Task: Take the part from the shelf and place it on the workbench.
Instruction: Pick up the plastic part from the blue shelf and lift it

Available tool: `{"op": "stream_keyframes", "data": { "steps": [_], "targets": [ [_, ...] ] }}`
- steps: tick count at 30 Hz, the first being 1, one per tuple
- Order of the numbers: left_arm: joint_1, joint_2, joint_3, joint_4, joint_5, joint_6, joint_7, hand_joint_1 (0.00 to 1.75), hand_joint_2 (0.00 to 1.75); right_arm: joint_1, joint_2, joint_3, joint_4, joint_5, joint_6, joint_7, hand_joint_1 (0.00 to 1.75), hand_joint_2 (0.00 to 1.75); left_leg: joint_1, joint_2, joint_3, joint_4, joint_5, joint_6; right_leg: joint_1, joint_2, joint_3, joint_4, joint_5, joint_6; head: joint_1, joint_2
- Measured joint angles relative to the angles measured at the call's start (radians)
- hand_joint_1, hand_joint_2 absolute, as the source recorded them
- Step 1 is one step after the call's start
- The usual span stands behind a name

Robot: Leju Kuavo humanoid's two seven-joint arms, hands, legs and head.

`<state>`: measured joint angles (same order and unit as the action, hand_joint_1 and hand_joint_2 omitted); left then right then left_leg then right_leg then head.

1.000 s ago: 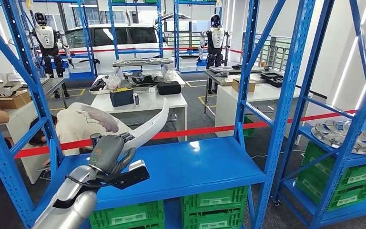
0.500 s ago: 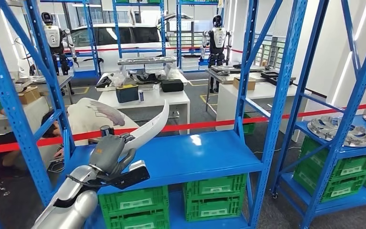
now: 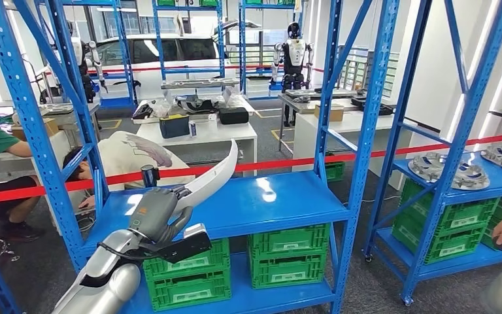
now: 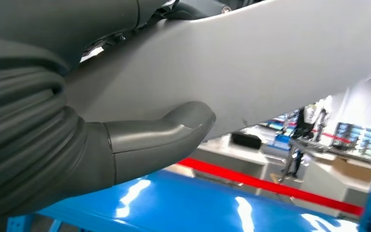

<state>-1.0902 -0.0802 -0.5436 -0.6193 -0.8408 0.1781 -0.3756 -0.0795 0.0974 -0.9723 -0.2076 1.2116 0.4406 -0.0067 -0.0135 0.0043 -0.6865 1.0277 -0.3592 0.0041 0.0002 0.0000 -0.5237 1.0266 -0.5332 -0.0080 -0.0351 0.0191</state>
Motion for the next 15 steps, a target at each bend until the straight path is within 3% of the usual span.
{"op": "stream_keyframes", "data": {
  "steps": [1, 2, 5, 6, 7, 8, 10, 12, 13, 15],
  "targets": [
    [-0.001, -0.001, 0.0, 0.002, 0.0, 0.0, -0.002, 1.75, 1.75, 0.0, 0.0, -0.002, 0.0, -0.001, 0.0, 0.0, 0.0, 0.0, 0.001, -0.001, -0.007, 0.006, -0.009, -0.006, -0.002, -0.002, -0.007, -0.002, 0.01, -0.007, 0.0, 0.0],
    [-0.001, -0.001, 0.0, 0.005, 0.0, 0.0, -0.003, 1.75, 1.75, 0.0, 0.0, -0.003, 0.0, -0.002, 0.0, 0.0, 0.0, 0.0, 0.002, -0.003, -0.017, 0.027, -0.038, -0.012, -0.004, -0.004, -0.016, -0.004, 0.023, -0.014, 0.0, 0.0],
    [-0.003, 0.0, 0.0, 0.014, 0.0, 0.0, -0.008, 1.75, 1.75, -0.001, 0.0, -0.005, 0.0, -0.006, 0.0, -0.001, 0.0, 0.0, 0.009, -0.004, -0.06, 0.192, -0.181, -0.028, -0.006, -0.008, -0.058, -0.006, 0.063, -0.021, -0.001, 0.0],
    [-0.003, 0.0, 0.0, 0.017, 0.0, 0.0, -0.01, 1.75, 1.75, -0.001, 0.0, -0.006, 0.0, -0.008, 0.0, -0.002, 0.0, 0.0, 0.012, -0.004, -0.066, 0.249, -0.202, -0.032, -0.006, -0.009, -0.076, -0.005, 0.076, -0.021, -0.001, 0.0],
    [-0.002, -0.001, -0.001, 0.02, 0.0, 0.0, -0.011, 1.75, 1.75, 0.0, 0.0, -0.006, 0.0, -0.008, 0.0, -0.002, 0.0, 0.0, 0.015, -0.004, -0.062, 0.285, -0.2, -0.035, -0.006, -0.009, -0.094, -0.005, 0.09, -0.019, -0.001, 0.0],
    [-0.002, -0.001, -0.001, 0.024, 0.0, 0.0, -0.011, 1.75, 1.75, 0.0, 0.0, -0.006, 0.0, -0.008, 0.0, -0.002, 0.0, 0.0, 0.018, -0.004, -0.043, 0.289, -0.178, -0.037, -0.007, -0.01, -0.113, -0.004, 0.104, -0.017, -0.001, 0.0],
    [-0.002, -0.003, -0.002, 0.028, 0.0, 0.001, -0.012, 1.75, 1.75, 0.0, 0.0, -0.007, 0.0, -0.008, 0.0, -0.004, 0.0, 0.0, 0.022, -0.004, 0.046, 0.2, -0.142, -0.036, -0.008, -0.01, -0.146, -0.002, 0.131, -0.01, -0.001, 0.0],
    [-0.002, -0.007, -0.003, 0.029, 0.0, 0.002, -0.014, 1.75, 1.75, 0.002, 0.0, -0.007, 0.0, -0.008, 0.0, -0.009, 0.0, 0.0, 0.018, -0.005, 0.152, 0.059, -0.167, -0.027, -0.009, -0.009, -0.166, 0.0, 0.153, 0.001, -0.001, 0.0],
    [-0.002, -0.009, -0.003, 0.03, 0.0, 0.003, -0.016, 1.75, 1.75, 0.003, 0.0, -0.008, 0.0, -0.008, -0.001, -0.012, 0.0, 0.0, 0.015, -0.006, 0.18, 0.013, -0.185, -0.021, -0.009, -0.009, -0.169, -0.001, 0.164, 0.008, -0.001, 0.0],
    [-0.003, -0.013, -0.005, 0.033, 0.0, 0.006, -0.019, 1.75, 1.75, 0.006, 0.0, -0.008, 0.0, -0.008, -0.003, -0.016, 0.0, 0.0, 0.007, -0.007, 0.181, -0.012, -0.182, -0.004, -0.013, -0.009, -0.171, -0.009, 0.184, 0.023, -0.001, 0.0]
  ]
}}
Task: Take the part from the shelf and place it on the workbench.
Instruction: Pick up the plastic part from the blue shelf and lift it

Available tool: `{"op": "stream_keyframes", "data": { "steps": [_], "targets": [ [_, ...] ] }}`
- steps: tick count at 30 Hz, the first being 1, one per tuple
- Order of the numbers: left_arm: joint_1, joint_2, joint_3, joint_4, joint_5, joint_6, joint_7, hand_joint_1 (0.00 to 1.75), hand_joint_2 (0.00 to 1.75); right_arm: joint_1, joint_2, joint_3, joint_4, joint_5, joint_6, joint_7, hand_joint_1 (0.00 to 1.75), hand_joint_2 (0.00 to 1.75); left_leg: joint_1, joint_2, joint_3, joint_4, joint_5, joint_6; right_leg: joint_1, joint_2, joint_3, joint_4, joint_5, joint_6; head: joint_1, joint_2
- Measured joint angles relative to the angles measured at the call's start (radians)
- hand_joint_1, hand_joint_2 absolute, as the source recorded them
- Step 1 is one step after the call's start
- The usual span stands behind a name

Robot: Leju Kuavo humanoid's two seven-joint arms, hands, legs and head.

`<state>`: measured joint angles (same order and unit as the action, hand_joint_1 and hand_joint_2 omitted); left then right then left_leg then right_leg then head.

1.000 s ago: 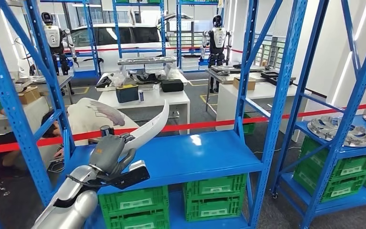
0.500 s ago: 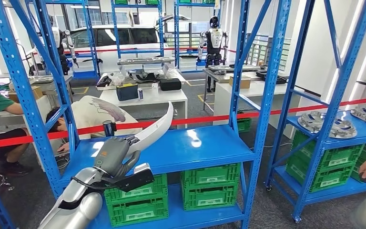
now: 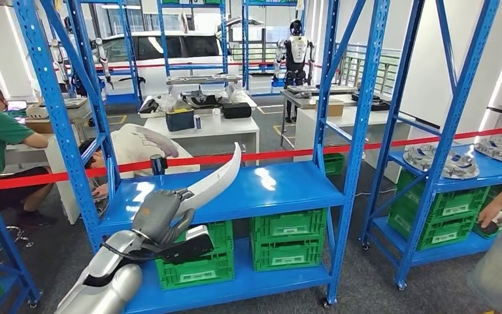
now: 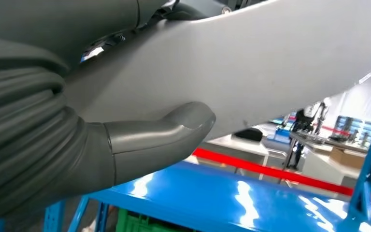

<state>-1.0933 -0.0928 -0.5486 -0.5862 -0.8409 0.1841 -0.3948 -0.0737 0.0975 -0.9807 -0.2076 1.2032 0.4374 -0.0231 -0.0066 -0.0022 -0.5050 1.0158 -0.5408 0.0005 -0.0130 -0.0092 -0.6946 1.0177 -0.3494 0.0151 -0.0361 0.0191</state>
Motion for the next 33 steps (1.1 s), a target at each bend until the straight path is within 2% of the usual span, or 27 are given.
{"op": "stream_keyframes", "data": {
  "steps": [1, 2, 3, 5, 6, 7, 8, 9, 10, 12, 13, 14, 16, 17, 18, 20, 21, 22, 23, 24, 25, 26, 28, 29, 31, 32, 33],
  "targets": [
    [-0.001, -0.002, -0.002, 0.002, 0.0, 0.001, -0.001, 1.75, 1.75, 0.001, 0.0, 0.0, 0.0, 0.0, -0.001, -0.001, 0.0, 0.0, -0.001, 0.002, -0.006, -0.003, 0.011, 0.009, -0.003, 0.001, -0.004, 0.002, -0.003, 0.006, 0.0, 0.0],
    [-0.001, -0.004, -0.003, 0.004, 0.0, 0.001, -0.001, 1.75, 1.75, 0.002, 0.001, -0.001, 0.0, 0.0, -0.001, -0.001, 0.0, 0.0, -0.001, 0.004, -0.013, -0.006, 0.023, 0.019, -0.006, 0.002, -0.012, 0.019, -0.027, 0.01, 0.0, 0.0],
    [-0.002, -0.006, -0.004, 0.006, 0.0, 0.001, 0.0, 1.75, 1.75, 0.003, 0.001, -0.001, 0.0, 0.0, 0.004, -0.001, 0.0, 0.0, 0.0, 0.006, -0.023, -0.008, 0.037, 0.027, -0.007, 0.003, -0.026, 0.055, -0.069, 0.014, 0.0, 0.0],
    [-0.003, -0.009, -0.005, 0.009, 0.0, 0.001, 0.0, 1.75, 1.75, 0.003, 0.002, -0.002, 0.0, 0.0, 0.019, -0.001, 0.0, 0.0, -0.001, 0.007, -0.051, -0.007, 0.062, 0.036, -0.007, 0.006, -0.061, 0.179, -0.173, 0.018, 0.001, 0.0],
    [-0.003, -0.009, -0.005, 0.011, 0.0, 0.001, 0.0, 1.75, 1.75, 0.003, 0.001, -0.002, 0.0, 0.0, 0.027, -0.001, 0.0, 0.0, -0.002, 0.007, -0.068, -0.005, 0.075, 0.037, -0.007, 0.006, -0.073, 0.242, -0.202, 0.02, 0.001, 0.0],
    [-0.002, -0.009, -0.006, 0.013, 0.0, 0.001, 0.0, 1.75, 1.75, 0.003, 0.001, -0.002, 0.0, 0.0, 0.03, -0.001, 0.0, 0.0, -0.003, 0.007, -0.085, -0.003, 0.087, 0.036, -0.006, 0.007, -0.074, 0.285, -0.208, 0.021, 0.001, 0.0],
    [-0.002, -0.009, -0.006, 0.016, 0.0, 0.001, 0.0, 1.75, 1.75, 0.003, 0.001, -0.002, 0.0, 0.0, 0.032, -0.001, 0.0, 0.0, -0.003, 0.007, -0.103, -0.001, 0.099, 0.035, -0.006, 0.007, -0.06, 0.299, -0.193, 0.021, 0.001, 0.0],
    [-0.001, -0.009, -0.006, 0.017, 0.0, 0.001, 0.0, 1.75, 1.75, 0.003, 0.0, -0.002, 0.0, 0.0, 0.032, -0.001, 0.0, 0.0, -0.003, 0.007, -0.121, 0.002, 0.11, 0.032, -0.006, 0.007, -0.029, 0.276, -0.168, 0.02, 0.001, 0.0],
    [-0.001, -0.009, -0.006, 0.018, 0.0, 0.001, 0.0, 1.75, 1.75, 0.003, 0.0, -0.003, 0.0, 0.0, 0.032, -0.001, 0.0, 0.0, -0.002, 0.007, -0.137, 0.007, 0.121, 0.029, -0.005, 0.007, 0.019, 0.224, -0.149, 0.018, 0.001, 0.0],
    [-0.002, -0.009, -0.006, 0.017, 0.0, 0.002, 0.0, 1.75, 1.75, 0.001, 0.0, -0.003, 0.0, 0.0, 0.032, -0.001, 0.0, 0.0, -0.004, 0.007, -0.161, 0.016, 0.137, 0.019, -0.002, 0.009, 0.12, 0.089, -0.161, 0.01, 0.001, 0.0],
    [-0.002, -0.009, -0.007, 0.017, 0.0, 0.002, 0.0, 1.75, 1.75, 0.001, 0.0, -0.003, 0.0, -0.001, 0.032, -0.001, 0.0, 0.0, -0.004, 0.007, -0.167, 0.018, 0.145, 0.013, 0.001, 0.01, 0.15, 0.043, -0.176, 0.005, 0.001, 0.0],
    [-0.002, -0.009, -0.007, 0.017, 0.0, 0.003, 0.0, 1.75, 1.75, 0.001, 0.0, -0.003, 0.0, -0.001, 0.032, -0.001, 0.0, 0.0, -0.005, 0.007, -0.169, 0.018, 0.153, 0.007, 0.004, 0.011, 0.161, 0.019, -0.185, -0.003, 0.001, 0.0],
    [-0.002, -0.009, -0.008, 0.018, 0.0, 0.003, 0.003, 1.75, 1.75, 0.002, 0.0, -0.003, 0.0, -0.001, 0.032, -0.001, 0.0, 0.0, -0.003, 0.006, -0.175, 0.018, 0.16, -0.005, 0.003, 0.01, 0.152, 0.013, -0.171, -0.018, 0.0, 0.0],
    [-0.001, -0.008, -0.008, 0.019, 0.0, 0.004, 0.005, 1.75, 1.75, 0.002, 0.001, -0.003, 0.0, -0.001, 0.032, -0.001, 0.0, 0.0, -0.002, 0.005, -0.183, 0.03, 0.142, -0.011, 0.002, 0.008, 0.144, 0.012, -0.16, -0.025, 0.0, 0.0],
    [-0.001, -0.006, -0.008, 0.02, 0.0, 0.004, 0.007, 1.75, 1.75, 0.001, 0.001, -0.003, 0.0, -0.001, 0.032, -0.001, 0.0, 0.0, -0.001, 0.004, -0.196, 0.06, 0.107, -0.016, 0.0, 0.006, 0.133, 0.01, -0.148, -0.032, 0.0, 0.0],
    [0.0, -0.004, -0.008, 0.021, -0.001, 0.007, 0.01, 1.75, 1.75, 0.001, 0.001, -0.004, 0.0, -0.001, 0.031, -0.001, 0.0, 0.0, 0.002, 0.003, -0.228, 0.173, 0.01, -0.025, 0.0, 0.003, 0.107, 0.01, -0.126, -0.039, 0.0, 0.0],
    [0.002, -0.003, -0.008, 0.022, -0.001, 0.009, 0.011, 1.75, 1.75, 0.001, 0.001, -0.004, 0.0, -0.001, 0.031, -0.001, 0.0, 0.0, 0.003, 0.003, -0.239, 0.237, -0.023, -0.027, 0.001, 0.003, 0.093, 0.01, -0.115, -0.04, -0.001, 0.0],
    [0.006, -0.003, -0.008, 0.023, -0.002, 0.011, 0.011, 1.75, 1.75, 0.002, 0.001, -0.004, 0.0, -0.001, 0.03, -0.001, 0.0, 0.0, 0.003, 0.003, -0.242, 0.284, -0.035, -0.029, 0.002, 0.003, 0.078, 0.011, -0.103, -0.04, -0.001, 0.0],
    [0.009, -0.003, -0.008, 0.024, -0.003, 0.011, 0.012, 1.75, 1.75, 0.001, 0.001, -0.004, 0.0, -0.001, 0.03, 0.0, 0.0, 0.0, 0.003, 0.003, -0.232, 0.302, -0.025, -0.028, 0.002, 0.003, 0.062, 0.011, -0.092, -0.04, -0.001, 0.0],
    [0.012, -0.003, -0.008, 0.024, -0.005, 0.012, 0.012, 1.75, 1.75, 0.001, 0.001, -0.004, 0.0, -0.001, 0.03, 0.0, 0.0, 0.0, 0.003, 0.003, -0.205, 0.287, -0.001, -0.025, 0.003, 0.003, 0.047, 0.011, -0.08, -0.039, -0.001, 0.0],
    [0.014, -0.004, -0.008, 0.024, -0.006, 0.012, 0.012, 1.75, 1.75, 0.001, 0.001, -0.004, 0.0, -0.001, 0.03, 0.0, 0.0, 0.0, 0.002, 0.003, -0.161, 0.238, 0.022, -0.019, 0.004, 0.003, 0.034, 0.012, -0.068, -0.038, 0.0, 0.0],
    [0.014, -0.004, -0.008, 0.022, -0.008, 0.012, 0.013, 1.75, 1.75, 0.002, 0.002, -0.004, 0.0, -0.001, 0.03, 0.0, 0.0, 0.0, 0.0, 0.002, -0.105, 0.166, 0.027, -0.011, 0.005, 0.003, 0.022, 0.012, -0.057, -0.035, 0.0, 0.0],
    [0.013, -0.008, -0.009, 0.016, -0.01, 0.012, 0.016, 1.75, 1.75, 0.003, 0.003, -0.005, 0.0, -0.002, 0.03, 0.0, 0.0, 0.0, -0.008, 0.002, -0.013, 0.034, 0.008, 0.001, 0.004, 0.003, 0.01, 0.011, -0.038, -0.026, 0.0, 0.0],
    [0.012, -0.009, -0.009, 0.015, -0.011, 0.012, 0.016, 1.75, 1.75, 0.003, 0.004, -0.006, 0.0, -0.002, 0.03, 0.0, 0.0, 0.0, -0.012, 0.002, 0.005, 0.001, -0.003, 0.005, 0.003, 0.002, 0.009, 0.008, -0.029, -0.02, 0.0, 0.0],
    [0.01, -0.011, -0.009, 0.015, -0.013, 0.012, 0.016, 1.75, 1.75, 0.003, 0.004, -0.009, 0.0, -0.002, 0.03, 0.0, 0.0, 0.0, -0.014, 0.004, 0.002, -0.017, 0.013, 0.014, -0.001, 0.001, 0.007, 0.0, -0.013, -0.008, 0.0, 0.0],
    [0.01, -0.012, -0.009, 0.015, -0.014, 0.012, 0.017, 1.75, 1.75, 0.003, 0.005, -0.01, 0.0, -0.002, 0.03, 0.0, 0.0, 0.0, -0.012, 0.006, -0.003, -0.024, 0.025, 0.021, -0.002, 0.003, 0.001, 0.006, -0.023, -0.003, 0.0, 0.0],
    [0.009, -0.014, -0.009, 0.016, -0.015, 0.012, 0.017, 1.75, 1.75, 0.003, 0.005, -0.011, 0.0, -0.002, 0.033, 0.0, 0.0, 0.0, -0.009, 0.008, -0.011, -0.029, 0.04, 0.028, -0.002, 0.005, -0.009, 0.028, -0.052, 0.001, 0.0, 0.0]
  ]
}}
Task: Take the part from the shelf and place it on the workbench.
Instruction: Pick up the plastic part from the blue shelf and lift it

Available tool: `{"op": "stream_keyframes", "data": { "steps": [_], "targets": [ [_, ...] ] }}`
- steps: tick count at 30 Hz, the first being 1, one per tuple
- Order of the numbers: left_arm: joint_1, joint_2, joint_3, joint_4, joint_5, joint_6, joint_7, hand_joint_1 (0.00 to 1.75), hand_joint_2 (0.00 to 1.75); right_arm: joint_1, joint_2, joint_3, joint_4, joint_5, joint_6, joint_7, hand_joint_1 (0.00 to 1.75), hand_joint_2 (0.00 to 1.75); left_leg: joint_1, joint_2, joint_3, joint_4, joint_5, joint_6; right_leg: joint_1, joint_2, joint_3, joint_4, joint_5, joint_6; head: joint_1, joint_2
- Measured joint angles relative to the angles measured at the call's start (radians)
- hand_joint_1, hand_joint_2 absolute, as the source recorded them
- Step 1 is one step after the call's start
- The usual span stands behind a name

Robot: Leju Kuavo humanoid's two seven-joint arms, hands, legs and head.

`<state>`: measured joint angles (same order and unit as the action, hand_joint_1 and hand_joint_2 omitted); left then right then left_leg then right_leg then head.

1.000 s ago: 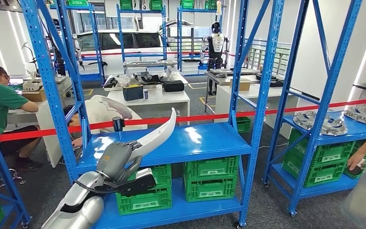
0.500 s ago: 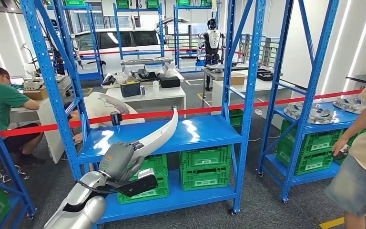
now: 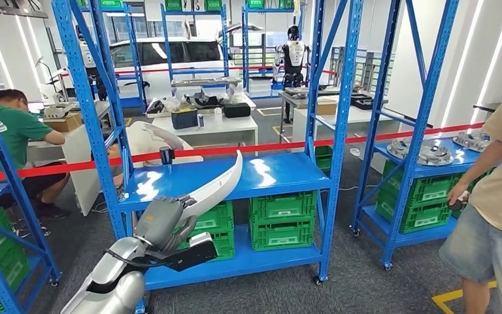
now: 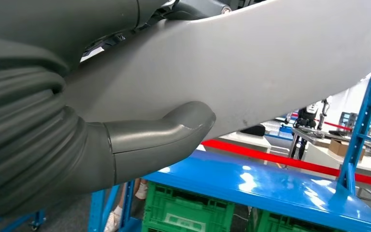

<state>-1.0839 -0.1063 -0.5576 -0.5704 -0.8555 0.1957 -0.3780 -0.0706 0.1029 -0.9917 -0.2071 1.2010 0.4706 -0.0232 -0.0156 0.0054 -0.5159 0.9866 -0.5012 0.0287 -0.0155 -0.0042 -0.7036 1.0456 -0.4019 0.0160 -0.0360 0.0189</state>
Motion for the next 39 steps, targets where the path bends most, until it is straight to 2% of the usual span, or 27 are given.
{"op": "stream_keyframes", "data": {
  "steps": [3, 4, 5, 6, 7, 8, 10, 11, 13, 14, 16, 18, 19, 20, 21, 23, 25, 27, 29, 30, 32, 34, 35, 36, 37, 38, 39],
  "targets": [
    [0.0, -0.004, 0.0, 0.001, 0.0, 0.0, 0.0, 1.75, 1.75, 0.0, 0.001, -0.002, 0.0, 0.0, 0.017, 0.0, 0.0, 0.0, 0.003, 0.002, -0.04, -0.002, 0.038, 0.01, -0.002, 0.003, -0.046, 0.168, -0.138, 0.01, 0.001, 0.0],
    [0.001, -0.005, 0.0, 0.002, -0.001, 0.0, 0.0, 1.75, 1.75, 0.0, 0.0, -0.002, 0.0, 0.0, 0.02, 0.0, 0.0, 0.0, 0.003, 0.003, -0.056, 0.0, 0.049, 0.008, -0.003, 0.003, -0.053, 0.223, -0.155, 0.014, 0.001, 0.0],
    [0.002, -0.005, -0.001, 0.003, -0.002, 0.0, 0.0, 1.75, 1.75, 0.0, 0.0, -0.003, 0.0, 0.0, 0.02, 0.0, 0.0, 0.0, 0.005, 0.003, -0.073, 0.004, 0.059, 0.006, -0.004, 0.003, -0.048, 0.253, -0.147, 0.017, 0.001, 0.0],
    [0.002, -0.005, -0.001, 0.004, -0.002, 0.0, 0.0, 1.75, 1.75, 0.0, -0.001, -0.003, 0.0, 0.001, 0.02, 0.0, 0.0, 0.0, 0.007, 0.004, -0.09, 0.009, 0.069, 0.002, -0.006, 0.003, -0.027, 0.25, -0.124, 0.021, 0.001, 0.0],
    [0.003, -0.005, -0.001, 0.006, -0.003, 0.0, 0.0, 1.75, 1.75, 0.0, -0.001, -0.003, 0.0, 0.002, 0.021, 0.0, 0.0, 0.0, 0.01, 0.004, -0.108, 0.017, 0.077, -0.004, -0.009, 0.003, 0.012, 0.211, -0.097, 0.025, 0.001, 0.0],
    [0.002, -0.005, -0.001, 0.006, -0.004, 0.0, -0.001, 1.75, 1.75, -0.001, -0.001, -0.003, 0.0, 0.002, 0.021, 0.0, 0.0, 0.0, 0.013, 0.004, -0.125, 0.026, 0.083, -0.01, -0.012, 0.003, 0.058, 0.151, -0.09, 0.031, 0.002, 0.0],
    [0.002, -0.004, -0.001, 0.006, -0.004, 0.0, -0.004, 1.75, 1.75, -0.002, -0.001, -0.004, 0.0, 0.003, 0.021, -0.001, 0.0, 0.0, 0.012, 0.003, -0.149, 0.046, 0.092, -0.023, -0.013, 0.007, 0.136, 0.034, -0.115, 0.028, 0.003, 0.0],
    [0.001, -0.004, -0.001, 0.006, -0.004, 0.001, -0.006, 1.75, 1.75, -0.003, -0.001, -0.004, 0.0, 0.003, 0.021, -0.001, 0.0, 0.0, 0.011, 0.003, -0.156, 0.051, 0.098, -0.028, -0.011, 0.008, 0.151, 0.006, -0.131, 0.022, 0.003, 0.0],
    [0.001, -0.003, -0.001, 0.007, -0.004, 0.001, -0.009, 1.75, 1.75, -0.002, -0.001, -0.004, 0.0, 0.004, 0.02, -0.001, 0.0, 0.0, 0.011, 0.003, -0.161, 0.054, 0.108, -0.04, -0.008, 0.007, 0.148, -0.001, -0.129, 0.0, 0.003, 0.0],
    [0.001, -0.002, -0.001, 0.009, -0.004, 0.002, -0.009, 1.75, 1.75, -0.002, -0.001, -0.004, 0.0, 0.004, 0.02, -0.001, 0.0, 0.0, 0.013, 0.002, -0.166, 0.058, 0.101, -0.045, -0.007, 0.006, 0.142, 0.0, -0.122, -0.01, 0.003, 0.0],
    [0.001, 0.0, -0.001, 0.011, -0.004, 0.002, -0.009, 1.75, 1.75, -0.002, -0.002, -0.004, 0.0, 0.004, 0.02, -0.001, 0.0, 0.0, 0.016, 0.0, -0.188, 0.118, 0.035, -0.054, -0.007, 0.003, 0.124, -0.002, -0.104, -0.027, 0.002, 0.0],
    [0.001, 0.001, -0.001, 0.013, -0.004, 0.002, -0.009, 1.75, 1.75, -0.002, -0.002, -0.004, 0.0, 0.004, 0.019, -0.001, 0.0, 0.0, 0.016, -0.001, -0.216, 0.24, -0.06, -0.058, -0.003, 0.002, 0.1, -0.001, -0.084, -0.035, 0.002, 0.0],
    [0.002, 0.002, -0.001, 0.015, -0.004, 0.002, -0.009, 1.75, 1.75, -0.002, -0.003, -0.004, 0.0, 0.004, 0.019, -0.001, 0.0, 0.0, 0.016, -0.002, -0.224, 0.295, -0.085, -0.056, 0.001, 0.002, 0.088, -0.001, -0.074, -0.037, 0.002, 0.0],
    [0.002, 0.002, -0.001, 0.017, -0.004, 0.002, -0.01, 1.75, 1.75, -0.002, -0.003, -0.005, 0.0, 0.005, 0.019, -0.001, 0.0, 0.0, 0.014, -0.002, -0.22, 0.327, -0.088, -0.052, 0.004, 0.002, 0.075, -0.001, -0.064, -0.038, 0.002, 0.0],
    [0.002, 0.001, -0.001, 0.018, -0.004, 0.002, -0.01, 1.75, 1.75, -0.002, -0.003, -0.005, 0.0, 0.005, 0.019, 0.0, 0.0, 0.0, 0.011, -0.003, -0.202, 0.327, -0.073, -0.044, 0.008, 0.003, 0.062, -0.001, -0.054, -0.039, 0.002, 0.0],
    [0.001, 0.001, -0.001, 0.02, -0.004, 0.002, -0.014, 1.75, 1.75, -0.002, -0.002, -0.005, 0.0, 0.005, 0.019, 0.001, 0.0, 0.0, -0.004, -0.004, -0.117, 0.228, -0.031, -0.018, 0.013, 0.003, 0.038, -0.001, -0.033, -0.041, 0.002, 0.0],
    [-0.003, 0.0, -0.001, 0.019, -0.004, 0.002, -0.019, 1.75, 1.75, -0.001, 0.0, -0.005, 0.0, 0.005, 0.019, 0.0, 0.0, 0.0, -0.019, -0.004, -0.018, 0.086, -0.033, 0.007, 0.014, 0.003, 0.025, -0.004, -0.014, -0.036, 0.002, 0.0],
    [-0.01, -0.004, -0.001, 0.02, -0.004, 0.002, -0.023, 1.75, 1.75, -0.001, 0.003, -0.006, 0.0, 0.005, 0.018, 0.0, 0.0, 0.0, -0.027, -0.003, 0.02, 0.019, -0.043, 0.012, 0.009, 0.0, 0.022, -0.013, 0.005, -0.027, 0.002, 0.0],
    [-0.018, -0.007, -0.001, 0.022, -0.004, 0.002, -0.026, 1.75, 1.75, -0.002, 0.003, -0.007, 0.0, 0.005, 0.018, 0.001, 0.0, 0.0, -0.027, -0.001, 0.015, -0.001, -0.021, 0.011, 0.007, 0.0, 0.02, -0.021, 0.018, -0.017, 0.001, 0.0],
    [-0.02, -0.008, -0.001, 0.024, -0.004, 0.001, -0.027, 1.75, 1.75, -0.002, 0.004, -0.008, 0.0, 0.005, 0.02, 0.002, 0.0, 0.0, -0.024, 0.002, 0.011, -0.011, -0.007, 0.012, 0.007, 0.001, 0.015, -0.014, 0.004, -0.012, 0.001, 0.0],
    [-0.022, -0.012, -0.001, 0.028, -0.004, 0.0, -0.026, 1.75, 1.75, -0.003, 0.003, -0.008, 0.0, 0.004, 0.034, 0.004, 0.0, 0.0, -0.015, 0.007, -0.003, -0.023, 0.022, 0.015, 0.006, 0.005, -0.007, 0.058, -0.077, -0.002, 0.0, 0.0],
    [-0.021, -0.017, -0.001, 0.032, -0.004, -0.002, -0.027, 1.75, 1.75, -0.002, 0.0, -0.01, 0.0, 0.003, 0.047, 0.006, 0.0, 0.0, -0.011, 0.007, -0.034, -0.02, 0.045, 0.018, 0.001, 0.005, -0.035, 0.182, -0.159, 0.01, 0.001, 0.0],
    [-0.02, -0.019, -0.001, 0.035, -0.004, -0.002, -0.027, 1.75, 1.75, -0.002, -0.002, -0.01, 0.0, 0.002, 0.048, 0.006, 0.0, 0.0, -0.008, 0.007, -0.052, -0.017, 0.056, 0.016, -0.002, 0.005, -0.04, 0.231, -0.166, 0.017, 0.001, 0.0],
    [-0.018, -0.021, -0.001, 0.037, -0.004, -0.003, -0.028, 1.75, 1.75, -0.003, -0.004, -0.01, 0.0, 0.002, 0.048, 0.006, 0.0, 0.0, -0.004, 0.008, -0.07, -0.012, 0.067, 0.011, -0.006, 0.005, -0.033, 0.254, -0.151, 0.024, 0.002, 0.0],
    [-0.016, -0.022, -0.001, 0.04, -0.004, -0.003, -0.029, 1.75, 1.75, -0.003, -0.005, -0.01, 0.0, 0.002, 0.048, 0.006, 0.0, 0.0, 0.001, 0.008, -0.091, -0.005, 0.077, 0.005, -0.011, 0.005, -0.012, 0.247, -0.121, 0.032, 0.002, 0.0],
    [-0.015, -0.022, -0.001, 0.042, -0.004, -0.004, -0.031, 1.75, 1.75, -0.003, -0.005, -0.011, 0.0, 0.001, 0.048, 0.006, 0.0, 0.0, 0.008, 0.008, -0.113, 0.006, 0.086, -0.002, -0.018, 0.004, 0.026, 0.209, -0.097, 0.042, 0.002, 0.0],
    [-0.015, -0.023, -0.001, 0.043, -0.003, -0.006, -0.033, 1.75, 1.75, -0.004, -0.004, -0.011, 0.0, 0.0, 0.048, 0.005, 0.0, 0.0, 0.011, 0.008, -0.136, 0.022, 0.092, -0.01, -0.025, 0.004, 0.078, 0.146, -0.096, 0.053, 0.002, 0.0]
  ]
}}
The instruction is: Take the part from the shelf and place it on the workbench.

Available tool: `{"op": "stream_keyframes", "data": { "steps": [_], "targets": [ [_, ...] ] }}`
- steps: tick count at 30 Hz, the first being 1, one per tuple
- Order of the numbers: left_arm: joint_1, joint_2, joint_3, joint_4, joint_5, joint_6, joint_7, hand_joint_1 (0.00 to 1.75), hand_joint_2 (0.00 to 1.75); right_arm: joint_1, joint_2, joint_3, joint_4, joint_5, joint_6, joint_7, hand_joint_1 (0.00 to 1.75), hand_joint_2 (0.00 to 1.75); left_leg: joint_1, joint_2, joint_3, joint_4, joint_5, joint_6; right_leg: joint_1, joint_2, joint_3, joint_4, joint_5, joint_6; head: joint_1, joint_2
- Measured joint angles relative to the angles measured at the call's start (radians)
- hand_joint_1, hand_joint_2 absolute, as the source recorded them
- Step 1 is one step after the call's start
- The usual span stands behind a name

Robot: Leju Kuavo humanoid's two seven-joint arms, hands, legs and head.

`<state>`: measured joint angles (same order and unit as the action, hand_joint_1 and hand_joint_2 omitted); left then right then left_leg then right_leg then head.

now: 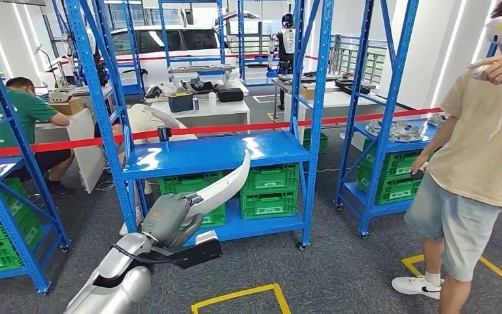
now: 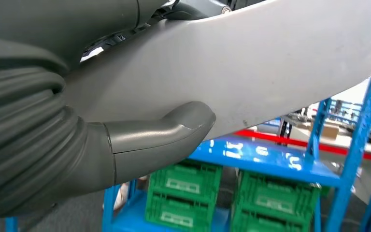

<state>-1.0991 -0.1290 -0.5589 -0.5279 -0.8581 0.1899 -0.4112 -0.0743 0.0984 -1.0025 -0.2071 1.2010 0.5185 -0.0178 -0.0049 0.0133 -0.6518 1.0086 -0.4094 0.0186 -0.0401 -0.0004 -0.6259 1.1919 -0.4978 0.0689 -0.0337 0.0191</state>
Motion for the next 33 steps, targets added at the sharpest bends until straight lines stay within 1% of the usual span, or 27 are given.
{"op": "stream_keyframes", "data": {
  "steps": [1, 2, 3, 4, 5, 6, 7, 9, 10, 11, 12, 13, 14, 15, 17, 18, 19, 21, 22, 23, 25, 26, 27, 28, 30, 32, 33],
  "targets": [
    [0.0, 0.0, 0.0, 0.0, 0.002, -0.001, -0.003, 1.75, 1.75, -0.001, 0.001, 0.0, 0.0, -0.002, 0.0, -0.001, 0.0, 0.0, 0.003, -0.001, -0.02, 0.018, 0.005, -0.008, -0.002, 0.002, 0.046, -0.062, -0.016, 0.0, 0.001, 0.0],
    [0.0, 0.0, 0.0, 0.001, 0.003, -0.002, -0.007, 1.75, 1.75, -0.001, 0.001, -0.001, 0.0, -0.003, 0.0, -0.002, 0.0, 0.0, 0.003, -0.001, -0.034, 0.032, 0.009, -0.015, -0.003, 0.002, 0.078, -0.11, -0.039, -0.007, 0.001, 0.0],
    [0.0, 0.0, 0.0, 0.001, 0.005, -0.003, -0.011, 1.75, 1.75, -0.001, 0.002, -0.002, 0.0, -0.004, 0.0, -0.003, 0.0, 0.0, 0.003, -0.002, -0.042, 0.041, 0.014, -0.022, 0.0, 0.004, 0.092, -0.135, -0.057, -0.018, 0.002, 0.0],
    [0.0, -0.001, 0.0, 0.003, 0.006, -0.003, -0.014, 1.75, 1.75, 0.0, 0.002, -0.003, 0.0, -0.006, 0.0, -0.004, 0.0, 0.0, 0.005, -0.002, -0.045, 0.045, 0.021, -0.028, 0.003, 0.004, 0.089, -0.137, -0.061, -0.035, 0.001, 0.0],
    [0.001, -0.001, 0.0, 0.005, 0.006, -0.004, -0.017, 1.75, 1.75, 0.001, 0.001, -0.004, 0.0, -0.006, 0.0, -0.004, 0.0, 0.0, 0.007, -0.002, -0.048, 0.046, 0.022, -0.034, 0.003, 0.002, 0.082, -0.133, -0.054, -0.047, 0.001, 0.0],
    [0.001, 0.0, 0.0, 0.008, 0.006, -0.004, -0.018, 1.75, 1.75, 0.001, 0.001, -0.005, 0.0, -0.006, 0.0, -0.004, 0.0, 0.0, 0.01, -0.002, -0.054, 0.056, 0.007, -0.04, 0.005, 0.001, 0.075, -0.132, -0.045, -0.058, 0.001, 0.0],
    [0.0, 0.0, 0.0, 0.01, 0.007, -0.006, -0.019, 1.75, 1.75, 0.001, 0.001, -0.005, 0.0, -0.007, -0.001, -0.004, 0.0, 0.0, 0.012, -0.003, -0.063, 0.081, -0.024, -0.044, 0.005, -0.001, 0.066, -0.132, -0.036, -0.067, 0.001, 0.0],
    [0.0, 0.0, 0.0, 0.011, 0.01, -0.01, -0.024, 1.75, 1.75, 0.001, 0.0, -0.006, 0.0, -0.007, -0.001, -0.004, 0.0, 0.0, 0.013, -0.005, -0.089, 0.18, -0.115, -0.05, 0.008, -0.002, 0.043, -0.133, -0.016, -0.078, 0.001, 0.0],
    [0.0, 0.0, 0.0, 0.012, 0.013, -0.015, -0.029, 1.75, 1.75, 0.001, 0.0, -0.006, 0.0, -0.007, -0.001, -0.003, 0.0, 0.0, 0.013, -0.006, -0.1, 0.241, -0.147, -0.05, 0.01, -0.001, 0.03, -0.134, -0.007, -0.08, 0.001, 0.0],
    [0.0, 0.0, 0.0, 0.012, 0.015, -0.022, -0.037, 1.75, 1.75, 0.001, 0.0, -0.006, 0.0, -0.007, -0.001, -0.003, 0.0, 0.0, 0.013, -0.007, -0.106, 0.291, -0.157, -0.049, 0.013, -0.001, 0.017, -0.134, 0.003, -0.081, 0.001, 0.0],
    [0.001, 0.0, 0.0, 0.013, 0.018, -0.031, -0.045, 1.75, 1.75, 0.002, 0.0, -0.006, 0.0, -0.006, -0.001, -0.003, 0.0, 0.0, 0.012, -0.008, -0.103, 0.318, -0.145, -0.045, 0.016, -0.001, 0.003, -0.134, 0.014, -0.082, 0.001, 0.0],
    [0.001, 0.0, 0.0, 0.014, 0.021, -0.041, -0.052, 1.75, 1.75, 0.002, 0.0, -0.006, 0.0, -0.006, 0.0, -0.003, 0.0, 0.0, 0.01, -0.009, -0.087, 0.317, -0.12, -0.039, 0.019, -0.001, -0.01, -0.134, 0.025, -0.082, 0.001, 0.0],
    [0.001, 0.0, 0.0, 0.014, 0.023, -0.051, -0.059, 1.75, 1.75, 0.002, 0.0, -0.006, 0.0, -0.006, 0.0, -0.002, 0.0, 0.0, 0.005, -0.01, -0.053, 0.283, -0.095, -0.029, 0.021, -0.001, -0.023, -0.134, 0.035, -0.081, 0.001, 0.0],
    [0.0, 0.0, 0.0, 0.013, 0.026, -0.059, -0.063, 1.75, 1.75, 0.002, 0.001, -0.006, 0.0, -0.006, -0.001, -0.001, 0.0, 0.0, -0.002, -0.01, -0.004, 0.22, -0.087, -0.016, 0.022, -0.001, -0.033, -0.134, 0.045, -0.08, 0.001, 0.0],
    [-0.004, 0.0, 0.0, 0.009, 0.033, -0.068, -0.069, 1.75, 1.75, 0.003, 0.003, -0.006, 0.0, -0.007, -0.003, 0.0, 0.0, 0.0, -0.014, -0.01, 0.095, 0.082, -0.113, 0.002, 0.022, -0.002, -0.042, -0.137, 0.062, -0.072, 0.001, 0.0],
    [-0.006, 0.0, 0.0, 0.007, 0.035, -0.069, -0.07, 1.75, 1.75, 0.004, 0.003, -0.006, 0.0, -0.007, -0.005, 0.0, 0.0, 0.0, -0.019, -0.009, 0.121, 0.038, -0.129, 0.006, 0.02, -0.003, -0.043, -0.14, 0.07, -0.066, 0.001, 0.0],
    [-0.008, -0.001, 0.0, 0.006, 0.036, -0.069, -0.07, 1.75, 1.75, 0.004, 0.004, -0.006, 0.0, -0.007, -0.007, 0.0, 0.0, 0.0, -0.022, -0.01, 0.13, 0.016, -0.132, 0.008, 0.018, -0.004, -0.043, -0.144, 0.078, -0.059, 0.001, 0.0],
    [-0.009, -0.002, 0.0, 0.006, 0.036, -0.068, -0.071, 1.75, 1.75, 0.004, 0.004, -0.007, 0.0, -0.007, -0.009, 0.0, 0.0, 0.0, -0.02, -0.008, 0.129, -0.002, -0.114, 0.013, 0.014, -0.003, -0.046, -0.144, 0.081, -0.049, 0.001, 0.0],
    [-0.009, -0.003, 0.0, 0.006, 0.036, -0.068, -0.071, 1.75, 1.75, 0.004, 0.005, -0.007, 0.0, -0.007, -0.009, 0.0, 0.0, 0.0, -0.018, -0.007, 0.129, -0.011, -0.103, 0.018, 0.015, -0.002, -0.055, -0.126, 0.066, -0.045, 0.001, 0.0],
    [-0.009, -0.005, 0.0, 0.005, 0.036, -0.068, -0.071, 1.75, 1.75, 0.004, 0.005, -0.007, 0.0, -0.007, -0.006, 0.0, 0.0, 0.0, -0.015, -0.005, 0.127, -0.016, -0.092, 0.022, 0.016, 0.0, -0.071, -0.087, 0.037, -0.043, 0.001, 0.0],
    [-0.008, -0.008, -0.001, 0.006, 0.036, -0.068, -0.069, 1.75, 1.75, 0.005, 0.005, -0.008, 0.0, -0.007, 0.0, -0.001, 0.0, 0.0, -0.016, -0.004, 0.11, -0.014, -0.079, 0.028, 0.017, 0.002, -0.12, 0.039, -0.037, -0.038, 0.001, 0.0],
    [-0.006, -0.009, -0.001, 0.006, 0.034, -0.068, -0.066, 1.75, 1.75, 0.005, 0.005, -0.009, 0.0, -0.007, 0.003, -0.002, 0.0, 0.0, -0.016, -0.004, 0.1, -0.011, -0.073, 0.028, 0.016, 0.002, -0.138, 0.094, -0.061, -0.035, 0.001, 0.0],
    [-0.004, -0.01, -0.001, 0.008, 0.033, -0.068, -0.061, 1.75, 1.75, 0.005, 0.005, -0.011, 0.0, -0.007, 0.003, -0.002, 0.0, 0.0, -0.015, -0.005, 0.091, -0.007, -0.069, 0.027, 0.015, 0.002, -0.14, 0.118, -0.068, -0.032, 0.001, 0.0],
    [-0.002, -0.01, -0.002, 0.009, 0.031, -0.067, -0.055, 1.75, 1.75, 0.005, 0.005, -0.012, 0.0, -0.007, 0.003, -0.001, 0.0, 0.0, -0.014, -0.007, 0.082, -0.002, -0.065, 0.024, 0.014, 0.002, -0.122, 0.102, -0.059, -0.03, 0.001, 0.0],
    [-0.002, -0.01, -0.002, 0.01, 0.026, -0.062, -0.043, 1.75, 1.75, 0.005, 0.004, -0.015, 0.0, -0.007, 0.003, 0.004, 0.0, 0.0, -0.011, -0.013, 0.064, 0.013, -0.062, 0.018, 0.01, 0.009, -0.042, -0.017, -0.021, -0.027, 0.001, 0.0],
    [-0.005, -0.011, -0.002, 0.01, 0.02, -0.055, -0.033, 1.75, 1.75, 0.005, 0.003, -0.019, 0.0, -0.008, 0.003, 0.01, 0.0, 0.0, -0.013, -0.019, 0.047, 0.031, -0.062, 0.008, 0.011, 0.018, 0.017, -0.116, -0.002, -0.036, 0.001, 0.0],
    [-0.006, -0.011, -0.002, 0.01, 0.018, -0.052, -0.03, 1.75, 1.75, 0.005, 0.003, -0.02, 0.0, -0.008, 0.003, 0.012, 0.0, 0.0, -0.013, -0.022, 0.04, 0.037, -0.062, 0.003, 0.012, 0.02, 0.026, -0.135, -0.002, -0.042, 0.001, 0.0]
  ]
}}
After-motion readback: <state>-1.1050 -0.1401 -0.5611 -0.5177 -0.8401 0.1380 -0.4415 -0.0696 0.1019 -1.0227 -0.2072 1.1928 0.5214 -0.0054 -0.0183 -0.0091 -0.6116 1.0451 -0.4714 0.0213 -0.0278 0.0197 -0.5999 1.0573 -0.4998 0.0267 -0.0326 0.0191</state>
